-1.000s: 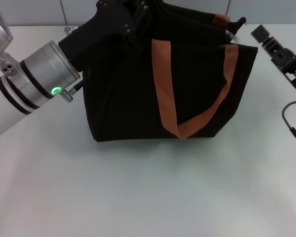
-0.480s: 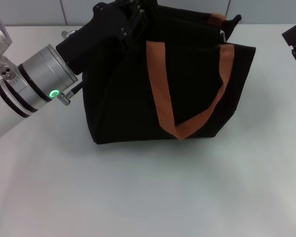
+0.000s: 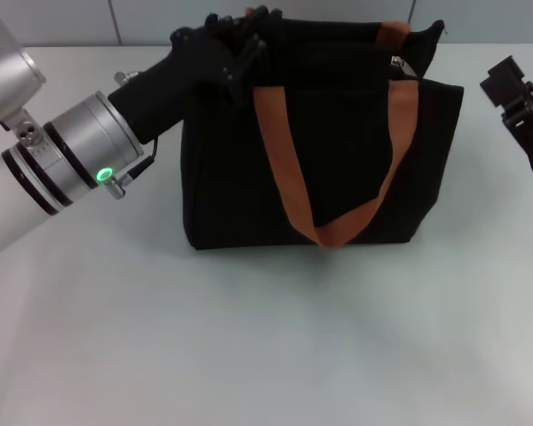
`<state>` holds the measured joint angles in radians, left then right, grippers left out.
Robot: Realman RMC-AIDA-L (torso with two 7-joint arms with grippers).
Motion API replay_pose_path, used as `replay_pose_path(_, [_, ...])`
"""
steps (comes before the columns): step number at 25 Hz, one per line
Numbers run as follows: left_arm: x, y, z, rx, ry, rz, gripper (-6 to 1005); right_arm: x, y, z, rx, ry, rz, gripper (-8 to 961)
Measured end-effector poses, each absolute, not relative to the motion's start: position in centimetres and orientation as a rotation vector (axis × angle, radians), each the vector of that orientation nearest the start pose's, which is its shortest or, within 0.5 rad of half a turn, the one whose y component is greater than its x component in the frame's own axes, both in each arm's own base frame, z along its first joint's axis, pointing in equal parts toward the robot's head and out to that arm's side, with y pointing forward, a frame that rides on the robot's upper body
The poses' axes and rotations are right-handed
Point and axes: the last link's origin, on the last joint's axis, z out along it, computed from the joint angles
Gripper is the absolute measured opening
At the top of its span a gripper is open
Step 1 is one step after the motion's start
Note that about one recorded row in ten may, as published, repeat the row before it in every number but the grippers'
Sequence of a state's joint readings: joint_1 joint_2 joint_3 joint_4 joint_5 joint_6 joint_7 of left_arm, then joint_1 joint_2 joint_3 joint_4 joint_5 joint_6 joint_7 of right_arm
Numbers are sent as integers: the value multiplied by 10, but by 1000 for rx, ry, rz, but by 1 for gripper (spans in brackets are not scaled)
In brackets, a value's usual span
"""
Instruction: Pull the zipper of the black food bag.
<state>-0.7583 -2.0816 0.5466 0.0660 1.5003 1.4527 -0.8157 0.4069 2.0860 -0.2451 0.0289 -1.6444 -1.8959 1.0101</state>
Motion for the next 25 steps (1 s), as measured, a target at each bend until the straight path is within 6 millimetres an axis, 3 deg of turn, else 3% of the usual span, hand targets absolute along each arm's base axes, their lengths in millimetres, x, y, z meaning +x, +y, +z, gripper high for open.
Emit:
replay_pose_path(2, [-199, 365, -40, -2275, -433, -1260, 161, 264, 251, -8, -1899, 779, 1750, 791])
replay_pose_path(12, [-247, 340, -22, -2231, -443, -1166, 476, 270, 243, -7, -1895, 786, 1737, 826])
replay_pose_path(17, [-272, 317, -7, -2194, -423, -1140, 707, 271, 242, -7, -1877, 792, 1738, 826])
replay_pose_path(22, [-299, 297, 1, -2155, -451, -1055, 829, 273, 240, -6, -1873, 789, 1740, 825])
replay_pose_path(24, [-302, 293, 3, -2151, -449, -1054, 829, 272, 239, -4, -1882, 774, 1745, 825])
replay_pose_path(25, [-304, 280, 11, -2154, -415, -1089, 829, 272, 239, -4, -1895, 763, 1747, 825])
